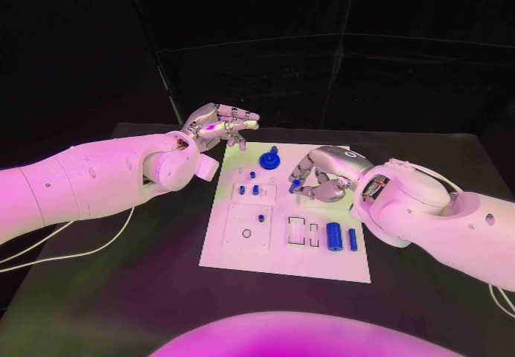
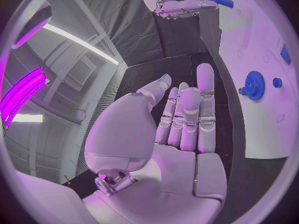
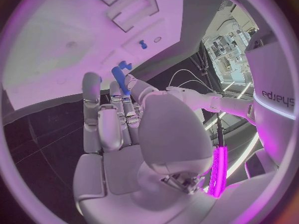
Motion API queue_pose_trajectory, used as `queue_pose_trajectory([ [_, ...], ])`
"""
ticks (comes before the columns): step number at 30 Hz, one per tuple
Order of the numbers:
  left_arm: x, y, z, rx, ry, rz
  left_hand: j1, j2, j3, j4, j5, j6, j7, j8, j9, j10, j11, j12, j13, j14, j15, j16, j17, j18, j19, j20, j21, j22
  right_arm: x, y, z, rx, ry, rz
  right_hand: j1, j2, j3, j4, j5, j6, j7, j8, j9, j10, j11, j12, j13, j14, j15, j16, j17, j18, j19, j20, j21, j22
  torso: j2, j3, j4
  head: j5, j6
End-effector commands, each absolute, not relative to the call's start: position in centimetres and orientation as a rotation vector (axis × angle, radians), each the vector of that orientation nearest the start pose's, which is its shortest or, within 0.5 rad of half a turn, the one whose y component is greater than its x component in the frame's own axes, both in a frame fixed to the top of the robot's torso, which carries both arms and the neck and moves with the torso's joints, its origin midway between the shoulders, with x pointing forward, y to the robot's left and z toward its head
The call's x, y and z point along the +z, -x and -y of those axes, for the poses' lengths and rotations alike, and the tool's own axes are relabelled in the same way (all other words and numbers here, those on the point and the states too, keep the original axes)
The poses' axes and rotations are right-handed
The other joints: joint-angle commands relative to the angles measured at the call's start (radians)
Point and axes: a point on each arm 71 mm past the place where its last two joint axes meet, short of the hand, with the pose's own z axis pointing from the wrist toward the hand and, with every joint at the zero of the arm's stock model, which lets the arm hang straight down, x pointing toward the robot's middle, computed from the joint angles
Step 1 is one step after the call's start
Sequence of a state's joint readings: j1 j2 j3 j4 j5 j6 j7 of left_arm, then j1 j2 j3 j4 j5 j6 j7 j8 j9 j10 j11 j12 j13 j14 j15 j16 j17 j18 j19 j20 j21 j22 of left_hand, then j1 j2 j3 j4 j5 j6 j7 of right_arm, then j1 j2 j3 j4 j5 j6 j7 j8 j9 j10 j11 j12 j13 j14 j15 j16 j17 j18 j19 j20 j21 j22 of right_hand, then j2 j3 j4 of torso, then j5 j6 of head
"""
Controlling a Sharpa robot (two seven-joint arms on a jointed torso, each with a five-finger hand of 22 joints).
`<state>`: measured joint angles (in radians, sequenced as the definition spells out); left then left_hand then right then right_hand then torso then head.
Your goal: Assemble the parts on the task board
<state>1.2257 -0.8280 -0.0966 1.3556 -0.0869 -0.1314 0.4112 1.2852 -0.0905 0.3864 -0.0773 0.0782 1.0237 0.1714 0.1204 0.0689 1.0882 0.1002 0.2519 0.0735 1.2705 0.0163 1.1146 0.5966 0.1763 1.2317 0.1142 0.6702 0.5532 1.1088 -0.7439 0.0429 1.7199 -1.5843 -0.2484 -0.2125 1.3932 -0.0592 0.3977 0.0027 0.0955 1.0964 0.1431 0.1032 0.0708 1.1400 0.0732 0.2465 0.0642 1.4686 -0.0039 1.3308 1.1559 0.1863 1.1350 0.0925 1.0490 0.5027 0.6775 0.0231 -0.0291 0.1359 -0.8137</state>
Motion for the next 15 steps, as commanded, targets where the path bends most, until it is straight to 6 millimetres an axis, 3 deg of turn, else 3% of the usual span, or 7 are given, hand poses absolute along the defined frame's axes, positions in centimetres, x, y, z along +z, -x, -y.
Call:
queue_pose_trajectory([
  [1,-19.1,-51.2,-24.2,-1.553,0.987,-1.494,0.002,0.01,-0.003,-0.001,-0.002,-0.001,0.005,0.006,-0.001,-0.006,0.004,0.004,0.001,-0.008,0.0,-0.003,-0.001,0.006,-0.007,0.0,-0.005,-0.001,-17.2,-42.2,7.7,0.9,0.321,-1.636,-0.008,-0.002,0.009,0.001,-0.002,0.006,0.002,0.002,0.001,0.007,0.0,-0.008,0.0,0.033,-0.006,0.005,0.001,-0.011,0.008,0.002,0.005,0.0,0.0,0.0003,0.0,0.001,0.0],
  [8,-19.1,-51.3,-24.0,-1.555,0.986,-1.497,0.002,0.01,-0.003,-0.001,-0.002,-0.001,0.005,0.006,-0.001,-0.006,0.004,0.004,0.001,-0.008,0.0,-0.003,-0.001,0.006,-0.007,0.0,-0.005,-0.001,-18.5,-40.1,3.9,1.006,0.384,-1.651,-0.007,-0.001,0.014,0.0,0.0,0.005,0.003,0.001,0.0,0.008,0.001,-0.012,0.0,0.033,-0.006,0.005,-0.001,-0.011,0.006,0.002,0.003,-0.004,0.001,0.0002,0.0015,0.008,-0.002],
  [15,-19.2,-51.3,-23.9,-1.554,0.989,-1.505,0.002,0.01,-0.003,-0.001,-0.002,-0.001,0.005,0.006,-0.001,-0.006,0.004,0.004,0.001,-0.008,0.0,-0.003,-0.001,0.006,-0.007,0.0,-0.005,-0.001,-20.4,-39.6,2.7,1.03,0.413,-1.715,-0.008,-0.001,0.015,0.0,0.001,0.005,0.003,0.0,0.0,0.008,0.001,-0.013,0.0,0.033,-0.006,0.005,-0.001,-0.01,0.005,0.002,0.003,-0.005,0.0,-0.0001,0.0005,0.025,-0.008],
])
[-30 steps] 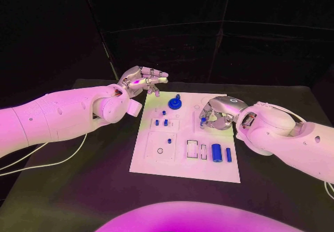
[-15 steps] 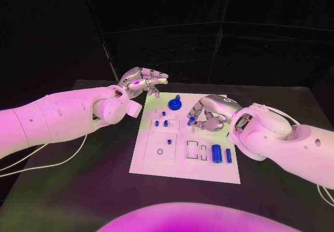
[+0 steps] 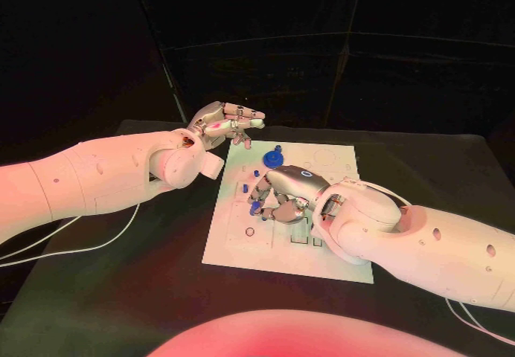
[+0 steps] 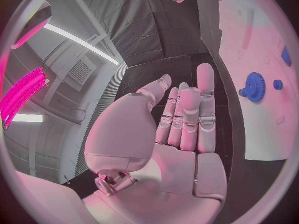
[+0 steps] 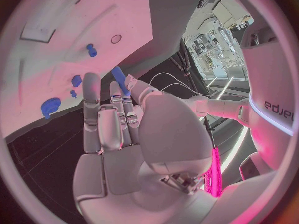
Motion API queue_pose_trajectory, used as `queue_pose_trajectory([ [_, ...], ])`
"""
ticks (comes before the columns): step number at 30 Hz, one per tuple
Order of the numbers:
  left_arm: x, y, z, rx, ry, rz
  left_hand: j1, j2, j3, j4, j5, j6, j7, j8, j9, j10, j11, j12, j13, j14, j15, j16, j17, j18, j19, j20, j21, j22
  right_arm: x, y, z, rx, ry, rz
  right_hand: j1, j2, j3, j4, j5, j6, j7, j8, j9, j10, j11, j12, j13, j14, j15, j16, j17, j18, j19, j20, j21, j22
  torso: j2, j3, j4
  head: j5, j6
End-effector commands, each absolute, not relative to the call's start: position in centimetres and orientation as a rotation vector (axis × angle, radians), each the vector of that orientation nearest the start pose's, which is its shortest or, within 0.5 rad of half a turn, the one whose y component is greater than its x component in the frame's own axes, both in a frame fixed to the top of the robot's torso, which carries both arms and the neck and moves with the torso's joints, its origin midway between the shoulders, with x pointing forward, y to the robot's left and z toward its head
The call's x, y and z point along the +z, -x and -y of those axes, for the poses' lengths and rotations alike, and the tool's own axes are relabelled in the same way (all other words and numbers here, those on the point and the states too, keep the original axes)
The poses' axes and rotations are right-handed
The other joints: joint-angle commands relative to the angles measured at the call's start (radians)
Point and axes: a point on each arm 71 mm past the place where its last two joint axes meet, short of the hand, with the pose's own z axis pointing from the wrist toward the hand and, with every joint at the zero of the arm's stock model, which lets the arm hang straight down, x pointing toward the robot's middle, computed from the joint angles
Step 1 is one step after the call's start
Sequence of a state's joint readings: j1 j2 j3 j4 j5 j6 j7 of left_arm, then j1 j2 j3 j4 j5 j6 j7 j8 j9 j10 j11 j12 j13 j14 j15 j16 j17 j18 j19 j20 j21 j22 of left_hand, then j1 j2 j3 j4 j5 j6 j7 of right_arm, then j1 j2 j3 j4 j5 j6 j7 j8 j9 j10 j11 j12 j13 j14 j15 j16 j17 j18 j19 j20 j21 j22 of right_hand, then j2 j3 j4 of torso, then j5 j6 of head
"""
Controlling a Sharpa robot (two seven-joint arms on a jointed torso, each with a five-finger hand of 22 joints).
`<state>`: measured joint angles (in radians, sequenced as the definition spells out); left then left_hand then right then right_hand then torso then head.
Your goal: Assemble the parts on the task board
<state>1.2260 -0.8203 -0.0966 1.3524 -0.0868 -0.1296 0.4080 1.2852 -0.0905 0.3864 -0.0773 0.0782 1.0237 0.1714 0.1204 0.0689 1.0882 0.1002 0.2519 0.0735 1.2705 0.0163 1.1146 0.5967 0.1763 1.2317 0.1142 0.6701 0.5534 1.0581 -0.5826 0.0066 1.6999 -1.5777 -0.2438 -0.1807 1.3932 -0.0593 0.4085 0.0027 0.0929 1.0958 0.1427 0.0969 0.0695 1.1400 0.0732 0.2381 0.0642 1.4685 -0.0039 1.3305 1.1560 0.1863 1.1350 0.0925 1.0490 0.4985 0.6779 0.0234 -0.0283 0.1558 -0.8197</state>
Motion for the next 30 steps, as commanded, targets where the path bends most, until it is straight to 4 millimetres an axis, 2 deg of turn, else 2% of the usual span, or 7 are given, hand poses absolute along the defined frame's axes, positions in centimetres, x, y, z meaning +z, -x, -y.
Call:
queue_pose_trajectory([
  [1,-19.2,-51.3,-23.9,-1.554,0.989,-1.506,0.002,0.01,-0.003,-0.001,-0.002,-0.002,0.005,0.007,-0.001,-0.006,0.004,0.004,0.001,-0.009,0.0,-0.003,-0.002,0.006,-0.008,0.0,-0.006,-0.001,-20.7,-39.6,2.5,1.031,0.417,-1.725,-0.008,0.0,0.005,0.0,0.003,0.005,0.004,0.007,0.002,0.008,0.001,-0.004,0.0,0.033,-0.006,0.006,-0.001,-0.01,0.005,0.002,0.003,0.0,0.0,-0.0002,-0.0004,0.008,-0.003],
  [9,-19.2,-51.4,-23.6,-1.557,0.988,-1.509,0.002,0.01,-0.003,-0.001,-0.002,-0.002,0.005,0.007,-0.001,-0.006,0.004,0.004,0.001,-0.009,0.0,-0.003,-0.003,0.006,-0.008,0.0,-0.006,-0.002,-22.4,-39.3,1.9,1.042,0.433,-1.771,-0.008,0.0,0.006,0.0,0.004,0.005,0.004,0.006,0.001,0.008,0.001,-0.006,0.0,0.033,-0.005,0.007,0.0,-0.011,0.005,0.002,0.004,0.0,0.0,0.0023,-0.0022,0.02,-0.01],
  [14,-19.2,-51.4,-23.4,-1.561,0.986,-1.51,0.002,0.01,-0.003,-0.001,-0.002,-0.002,0.005,0.007,-0.001,-0.006,0.004,0.004,0.001,-0.009,0.0,-0.003,-0.003,0.006,-0.008,0.0,-0.006,-0.002,-23.3,-39.3,1.7,1.04,0.456,-1.797,-0.008,0.0,0.007,0.0,0.005,0.005,0.004,0.006,0.001,0.008,0.001,-0.006,0.0,0.033,-0.005,0.007,0.001,-0.011,0.005,0.002,0.004,0.001,0.0,0.0005,-0.0007,0.02,-0.012],
  [20,-19.2,-51.5,-23.3,-1.563,0.985,-1.512,0.002,0.01,-0.003,-0.001,-0.002,-0.002,0.005,0.007,-0.001,-0.006,0.004,0.004,0.001,-0.009,0.0,-0.003,-0.003,0.006,-0.008,0.0,-0.006,-0.002,-23.9,-39.1,1.4,1.045,0.473,-1.807,-0.007,0.0,0.009,-0.001,0.006,0.005,0.004,0.006,0.001,0.009,0.002,-0.008,0.0,0.033,-0.005,0.008,0.003,-0.011,0.005,0.002,0.004,0.0,0.001,0.0017,-0.0004,0.024,-0.014],
  [30,-19.3,-51.5,-23.3,-1.564,0.985,-1.513,0.002,0.01,-0.003,-0.001,-0.002,-0.002,0.005,0.007,-0.001,-0.006,0.004,0.004,0.001,-0.009,0.0,-0.003,-0.003,0.006,-0.008,0.0,-0.006,-0.002,-24.3,-39.2,1.2,1.042,0.484,-1.82,-0.007,0.0,0.011,-0.002,0.008,0.005,0.004,0.005,0.001,0.009,0.002,-0.009,0.0,0.033,-0.005,0.008,0.002,-0.011,0.004,0.002,0.004,0.0,0.0,0.0002,-0.0011,0.028,-0.019],
])
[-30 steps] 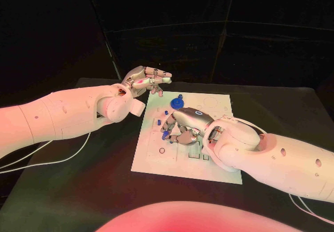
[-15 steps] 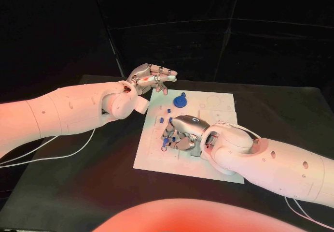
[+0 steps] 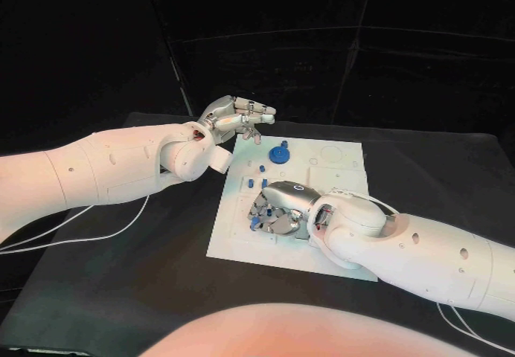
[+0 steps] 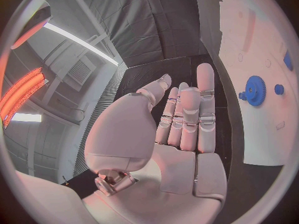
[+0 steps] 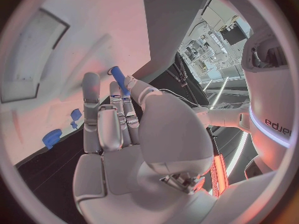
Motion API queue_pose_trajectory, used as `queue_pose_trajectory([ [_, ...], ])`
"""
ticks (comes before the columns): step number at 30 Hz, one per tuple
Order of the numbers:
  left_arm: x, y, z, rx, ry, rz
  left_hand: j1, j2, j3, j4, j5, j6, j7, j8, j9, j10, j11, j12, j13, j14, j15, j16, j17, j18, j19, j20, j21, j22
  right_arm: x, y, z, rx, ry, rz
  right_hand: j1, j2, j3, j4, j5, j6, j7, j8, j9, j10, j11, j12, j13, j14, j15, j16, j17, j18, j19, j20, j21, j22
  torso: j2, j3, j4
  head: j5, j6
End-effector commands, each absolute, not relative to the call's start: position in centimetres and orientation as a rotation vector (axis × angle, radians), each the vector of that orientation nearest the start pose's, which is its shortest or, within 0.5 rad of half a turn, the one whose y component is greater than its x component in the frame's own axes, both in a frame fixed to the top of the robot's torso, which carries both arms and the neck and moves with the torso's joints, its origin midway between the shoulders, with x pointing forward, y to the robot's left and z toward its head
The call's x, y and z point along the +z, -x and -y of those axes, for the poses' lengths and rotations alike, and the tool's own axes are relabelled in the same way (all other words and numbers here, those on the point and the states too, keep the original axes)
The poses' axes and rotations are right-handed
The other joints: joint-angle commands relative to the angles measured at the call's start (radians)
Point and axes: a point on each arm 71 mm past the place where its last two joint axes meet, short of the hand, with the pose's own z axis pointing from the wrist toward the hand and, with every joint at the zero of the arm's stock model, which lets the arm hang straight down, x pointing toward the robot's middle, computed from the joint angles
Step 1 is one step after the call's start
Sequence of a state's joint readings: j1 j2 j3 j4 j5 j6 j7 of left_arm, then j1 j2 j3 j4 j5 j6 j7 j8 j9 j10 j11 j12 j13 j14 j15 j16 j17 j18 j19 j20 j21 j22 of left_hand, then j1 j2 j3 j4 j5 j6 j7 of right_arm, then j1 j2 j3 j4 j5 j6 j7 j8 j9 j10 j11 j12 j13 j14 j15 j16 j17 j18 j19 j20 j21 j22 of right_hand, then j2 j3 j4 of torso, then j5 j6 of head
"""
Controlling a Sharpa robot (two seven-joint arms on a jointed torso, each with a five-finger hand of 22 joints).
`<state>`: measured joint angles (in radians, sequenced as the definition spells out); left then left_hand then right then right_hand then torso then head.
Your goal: Assemble the parts on the task board
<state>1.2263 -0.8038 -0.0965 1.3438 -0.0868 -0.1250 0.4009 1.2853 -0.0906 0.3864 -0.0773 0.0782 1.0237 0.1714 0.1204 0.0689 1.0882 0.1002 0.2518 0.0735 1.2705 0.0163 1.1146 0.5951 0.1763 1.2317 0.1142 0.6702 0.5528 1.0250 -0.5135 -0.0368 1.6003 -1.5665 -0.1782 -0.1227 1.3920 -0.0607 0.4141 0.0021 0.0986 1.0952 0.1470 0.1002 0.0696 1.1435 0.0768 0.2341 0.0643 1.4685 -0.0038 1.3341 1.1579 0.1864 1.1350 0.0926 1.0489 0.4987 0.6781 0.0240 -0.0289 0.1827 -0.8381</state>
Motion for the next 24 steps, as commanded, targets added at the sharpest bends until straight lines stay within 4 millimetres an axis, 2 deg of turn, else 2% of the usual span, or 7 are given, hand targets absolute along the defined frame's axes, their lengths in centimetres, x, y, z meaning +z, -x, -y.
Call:
queue_pose_trajectory([
  [1,-19.26,-51.48,-23.25,-1.565,0.985,-1.513,0.002,0.01,-0.003,-0.001,-0.002,-0.002,0.005,0.007,-0.001,-0.006,0.004,0.004,0.001,-0.009,0.0,-0.003,-0.001,0.006,-0.008,0.0,-0.006,-0.001,-24.3,-39.21,1.22,1.042,0.485,-1.82,-0.006,0.001,0.005,-0.001,0.003,0.006,0.0,0.002,0.001,0.006,-0.002,-0.005,0.0,0.033,-0.005,0.004,0.0,-0.011,0.004,0.002,0.004,0.0,0.0,-0.0004,-0.0005,0.002,-0.001],
  [24,-19.29,-51.49,-23.17,-1.569,0.985,-1.519,0.002,0.01,-0.004,-0.001,-0.002,-0.003,0.006,0.007,-0.002,-0.008,0.004,0.006,0.001,-0.011,0.0,-0.005,-0.005,0.006,-0.008,0.0,-0.007,-0.002,-24.41,-39.62,1.19,0.983,0.488,-1.761,-0.005,0.002,0.012,-0.005,0.009,0.006,0.001,0.001,0.001,0.007,-0.001,-0.01,0.001,0.033,-0.005,0.004,-0.001,-0.011,0.004,0.002,0.006,0.001,0.0,0.0005,-0.0006,0.004,-0.002],
])
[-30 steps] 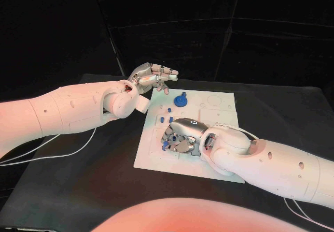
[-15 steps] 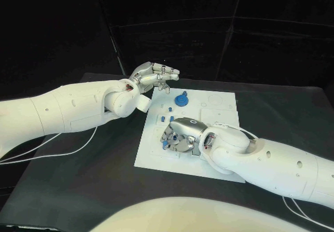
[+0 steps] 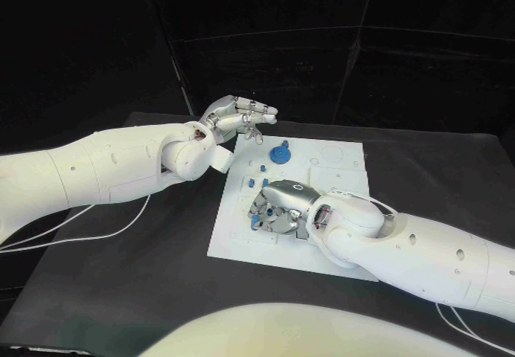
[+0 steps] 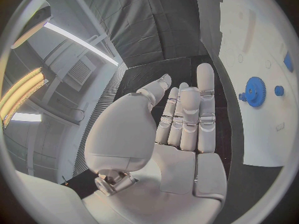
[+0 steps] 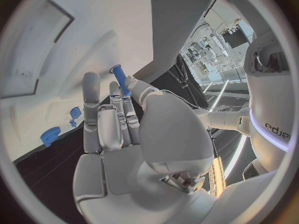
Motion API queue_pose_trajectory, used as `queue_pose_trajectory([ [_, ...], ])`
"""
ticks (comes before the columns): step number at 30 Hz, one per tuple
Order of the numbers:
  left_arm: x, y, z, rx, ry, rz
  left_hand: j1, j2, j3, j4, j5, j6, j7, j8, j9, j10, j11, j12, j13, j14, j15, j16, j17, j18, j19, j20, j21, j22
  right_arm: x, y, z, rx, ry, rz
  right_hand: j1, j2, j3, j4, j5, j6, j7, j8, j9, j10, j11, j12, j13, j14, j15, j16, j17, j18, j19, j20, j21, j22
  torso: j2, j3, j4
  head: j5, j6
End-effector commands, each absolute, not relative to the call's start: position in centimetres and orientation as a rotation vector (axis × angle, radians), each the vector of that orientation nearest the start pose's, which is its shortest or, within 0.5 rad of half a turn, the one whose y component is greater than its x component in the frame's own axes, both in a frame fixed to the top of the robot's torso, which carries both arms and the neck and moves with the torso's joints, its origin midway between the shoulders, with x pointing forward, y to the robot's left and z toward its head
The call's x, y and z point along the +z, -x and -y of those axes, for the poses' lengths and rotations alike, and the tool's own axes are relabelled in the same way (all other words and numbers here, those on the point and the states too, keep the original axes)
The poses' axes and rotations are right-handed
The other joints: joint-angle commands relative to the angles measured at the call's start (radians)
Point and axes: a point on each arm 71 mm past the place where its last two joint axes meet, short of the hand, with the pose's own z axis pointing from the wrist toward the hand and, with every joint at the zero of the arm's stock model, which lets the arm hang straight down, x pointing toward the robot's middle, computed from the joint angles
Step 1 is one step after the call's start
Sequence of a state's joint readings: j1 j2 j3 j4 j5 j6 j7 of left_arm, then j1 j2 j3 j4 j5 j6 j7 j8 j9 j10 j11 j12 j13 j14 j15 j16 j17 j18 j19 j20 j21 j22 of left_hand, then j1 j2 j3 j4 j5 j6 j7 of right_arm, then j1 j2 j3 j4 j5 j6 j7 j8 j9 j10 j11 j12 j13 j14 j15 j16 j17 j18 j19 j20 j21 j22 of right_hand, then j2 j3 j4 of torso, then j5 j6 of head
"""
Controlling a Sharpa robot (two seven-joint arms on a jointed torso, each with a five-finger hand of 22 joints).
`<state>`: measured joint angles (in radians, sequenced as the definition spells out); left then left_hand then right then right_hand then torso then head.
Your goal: Assemble the parts on the task board
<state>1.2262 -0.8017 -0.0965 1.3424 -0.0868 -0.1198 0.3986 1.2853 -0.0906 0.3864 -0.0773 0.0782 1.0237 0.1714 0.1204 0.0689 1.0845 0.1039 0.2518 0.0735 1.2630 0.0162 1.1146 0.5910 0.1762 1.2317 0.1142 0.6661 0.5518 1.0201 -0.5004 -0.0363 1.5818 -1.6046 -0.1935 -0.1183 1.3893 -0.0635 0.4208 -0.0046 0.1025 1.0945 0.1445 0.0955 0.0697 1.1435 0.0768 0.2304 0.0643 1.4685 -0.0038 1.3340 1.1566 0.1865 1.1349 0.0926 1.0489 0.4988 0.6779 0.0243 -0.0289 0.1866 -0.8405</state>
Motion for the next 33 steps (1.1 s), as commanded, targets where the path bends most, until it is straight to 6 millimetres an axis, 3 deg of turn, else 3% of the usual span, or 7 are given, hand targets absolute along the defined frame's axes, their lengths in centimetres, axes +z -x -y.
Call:
queue_pose_trajectory([
  [1,-19.29,-51.49,-23.17,-1.569,0.985,-1.52,0.002,0.01,-0.004,-0.001,-0.002,-0.003,0.006,0.007,-0.002,-0.005,0.0,0.006,0.001,-0.004,0.001,-0.005,-0.001,0.006,-0.008,0.0,-0.003,-0.001,-24.42,-39.63,1.2,0.981,0.488,-1.76,-0.002,0.004,0.006,0.002,0.006,0.007,0.003,0.006,0.001,0.007,-0.001,-0.006,0.001,0.033,-0.005,0.005,0.0,-0.011,0.004,0.002,0.006,0.001,0.0,-0.0004,-0.0006,-0.001,0.0],
  [19,-19.3,-51.43,-23.24,-1.569,0.986,-1.523,0.002,0.01,-0.004,-0.001,-0.002,-0.003,0.006,0.007,-0.002,-0.005,0.0,0.006,0.001,-0.004,0.001,-0.005,-0.001,0.006,-0.008,0.0,-0.003,-0.001,-25.25,-39.34,0.98,0.914,0.59,-1.856,-0.015,-0.006,0.005,0.004,0.0,0.006,0.004,0.003,0.001,0.009,0.001,-0.014,0.001,0.031,-0.003,0.003,-0.005,-0.01,-0.002,0.003,0.003,-0.006,0.0,-0.0007,-0.0001,-0.002,-0.003],
  [33,-19.32,-51.42,-23.25,-1.572,0.987,-1.53,0.0,0.01,-0.005,0.0,-0.002,-0.004,0.006,0.007,-0.002,-0.006,0.001,0.007,0.001,-0.005,0.001,-0.005,-0.002,0.006,-0.008,0.001,-0.004,-0.001,-24.97,-39.17,1.06,0.917,0.598,-1.822,-0.017,-0.005,0.006,0.005,0.002,0.009,0.003,0.004,0.001,0.012,0.0,-0.015,0.001,0.031,-0.003,0.002,-0.006,-0.01,-0.002,0.004,0.004,-0.004,0.0,0.0005,-0.001,-0.001,-0.005],
])
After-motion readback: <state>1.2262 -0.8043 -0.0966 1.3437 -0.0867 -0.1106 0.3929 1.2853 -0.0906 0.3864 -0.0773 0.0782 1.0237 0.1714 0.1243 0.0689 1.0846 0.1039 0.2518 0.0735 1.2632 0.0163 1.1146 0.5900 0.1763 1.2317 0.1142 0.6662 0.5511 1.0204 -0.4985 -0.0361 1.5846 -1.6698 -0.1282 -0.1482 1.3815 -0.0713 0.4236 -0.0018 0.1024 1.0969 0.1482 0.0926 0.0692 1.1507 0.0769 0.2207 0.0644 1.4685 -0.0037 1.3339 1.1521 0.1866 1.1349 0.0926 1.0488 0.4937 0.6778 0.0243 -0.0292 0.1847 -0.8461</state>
